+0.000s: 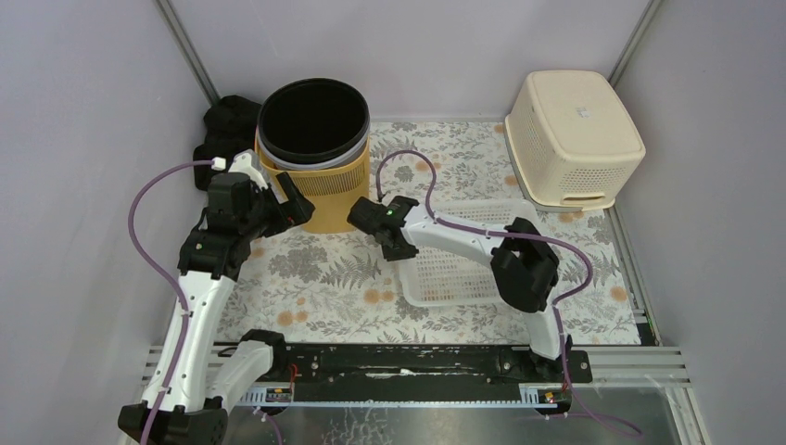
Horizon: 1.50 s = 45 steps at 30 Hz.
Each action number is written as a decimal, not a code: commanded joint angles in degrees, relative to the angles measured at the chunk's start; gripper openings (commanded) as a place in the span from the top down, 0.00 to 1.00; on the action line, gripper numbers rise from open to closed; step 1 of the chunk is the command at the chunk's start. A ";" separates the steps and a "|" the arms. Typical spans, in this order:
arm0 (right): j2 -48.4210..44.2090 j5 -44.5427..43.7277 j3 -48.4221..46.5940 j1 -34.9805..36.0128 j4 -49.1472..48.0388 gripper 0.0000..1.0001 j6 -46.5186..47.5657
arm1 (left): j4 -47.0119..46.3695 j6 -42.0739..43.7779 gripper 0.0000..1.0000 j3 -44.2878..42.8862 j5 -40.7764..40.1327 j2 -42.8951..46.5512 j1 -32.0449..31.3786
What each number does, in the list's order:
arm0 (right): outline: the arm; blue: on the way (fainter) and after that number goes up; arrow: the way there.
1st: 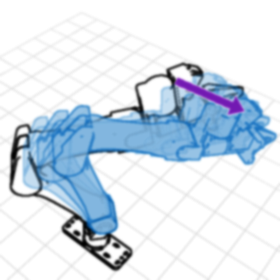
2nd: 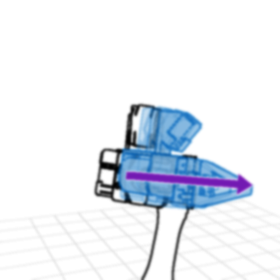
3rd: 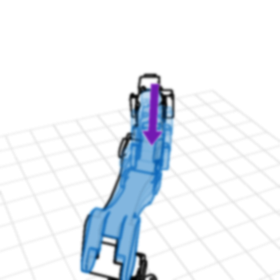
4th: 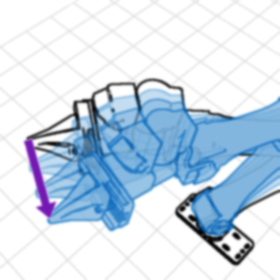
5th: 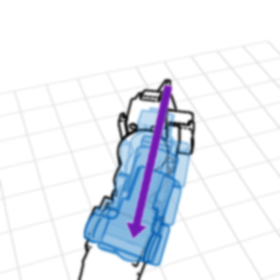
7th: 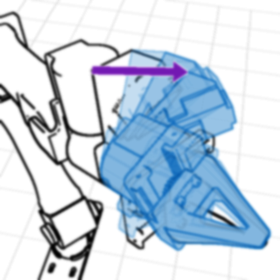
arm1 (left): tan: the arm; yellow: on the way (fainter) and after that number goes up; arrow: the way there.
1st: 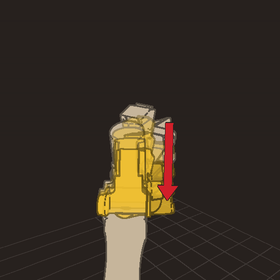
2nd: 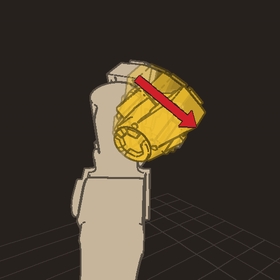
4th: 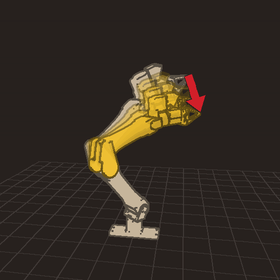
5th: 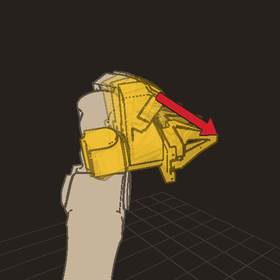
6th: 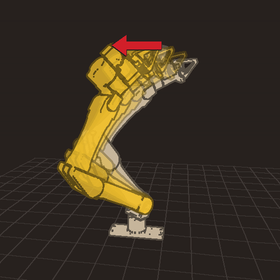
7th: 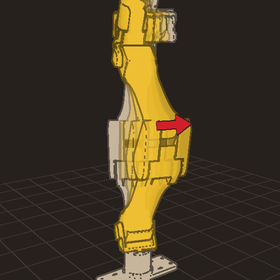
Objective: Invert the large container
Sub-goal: Turn the container upside down at the center of the board.
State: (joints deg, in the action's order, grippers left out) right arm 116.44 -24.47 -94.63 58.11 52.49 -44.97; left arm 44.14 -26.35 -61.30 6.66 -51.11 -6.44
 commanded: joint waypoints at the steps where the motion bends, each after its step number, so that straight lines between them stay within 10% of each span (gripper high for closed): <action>1: -9.32 7.10 -3.10 0.26 -4.88 1.00 2.19 | 0.23 1.21 0.00 -3.26 0.77 -0.39 -0.29; 22: -25.49 23.73 -13.78 -0.17 -10.70 1.00 -2.28 | 7.37 2.22 0.00 -16.80 -0.38 -2.97 -0.28; 45: -44.35 40.61 24.22 -10.08 -63.83 1.00 -23.58 | 10.09 2.76 0.00 -22.28 -4.59 -4.92 -0.25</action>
State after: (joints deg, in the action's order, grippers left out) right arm 77.19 14.06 -74.19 49.19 6.57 -63.55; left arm 54.00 -24.64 -81.93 3.11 -55.79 -6.44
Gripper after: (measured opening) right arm 0.258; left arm 0.997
